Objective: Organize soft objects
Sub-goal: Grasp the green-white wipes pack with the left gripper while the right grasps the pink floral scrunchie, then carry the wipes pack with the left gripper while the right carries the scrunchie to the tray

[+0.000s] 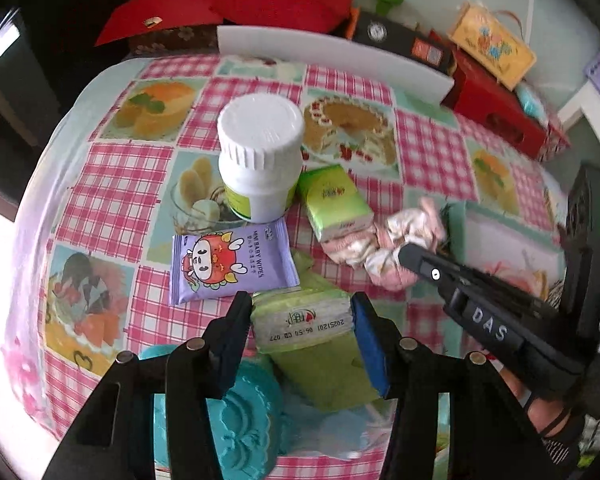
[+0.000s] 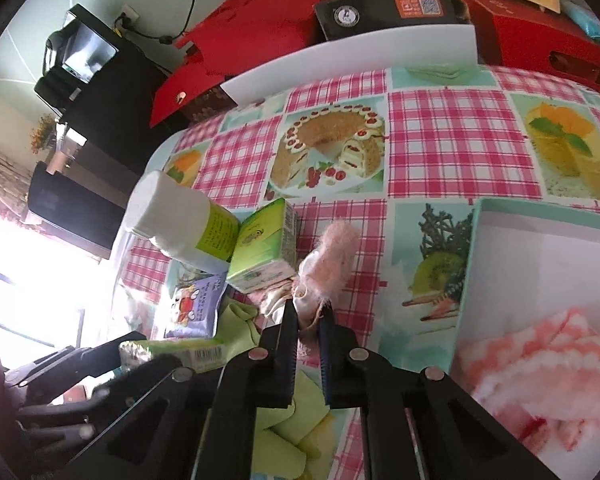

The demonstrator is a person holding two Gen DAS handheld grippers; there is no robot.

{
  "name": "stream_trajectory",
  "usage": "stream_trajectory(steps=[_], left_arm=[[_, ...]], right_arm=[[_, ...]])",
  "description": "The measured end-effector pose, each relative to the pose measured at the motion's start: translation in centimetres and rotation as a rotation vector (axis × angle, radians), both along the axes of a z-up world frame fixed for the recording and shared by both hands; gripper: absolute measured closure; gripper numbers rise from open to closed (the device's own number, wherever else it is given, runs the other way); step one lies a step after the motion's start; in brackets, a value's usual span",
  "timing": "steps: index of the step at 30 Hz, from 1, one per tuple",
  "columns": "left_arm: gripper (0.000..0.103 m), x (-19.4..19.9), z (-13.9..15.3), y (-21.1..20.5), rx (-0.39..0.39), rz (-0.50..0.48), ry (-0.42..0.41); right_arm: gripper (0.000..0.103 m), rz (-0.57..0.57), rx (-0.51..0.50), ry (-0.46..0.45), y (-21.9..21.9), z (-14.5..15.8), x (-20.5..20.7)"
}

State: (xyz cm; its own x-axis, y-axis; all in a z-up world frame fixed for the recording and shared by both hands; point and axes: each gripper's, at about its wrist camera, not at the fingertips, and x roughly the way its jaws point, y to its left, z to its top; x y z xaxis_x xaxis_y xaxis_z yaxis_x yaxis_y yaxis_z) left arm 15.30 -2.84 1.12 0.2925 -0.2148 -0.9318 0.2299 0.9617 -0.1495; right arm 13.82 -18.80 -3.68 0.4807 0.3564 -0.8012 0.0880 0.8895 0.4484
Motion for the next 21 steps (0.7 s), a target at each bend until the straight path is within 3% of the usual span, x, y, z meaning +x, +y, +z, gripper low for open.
stream_trajectory(steps=[10,21], left_arm=[[0.051,-1.1,2.1,-0.1,-0.088,0.083,-0.093],[0.051,-2.3,4.8,-1.6,-0.175,0.104,-0.159]], right_arm=[[0.093,-0.042,-0.05,-0.102,-1.5,4.1,-3.6],[0.093,-0.142,-0.103,-0.225,-4.4,9.0,-7.5]])
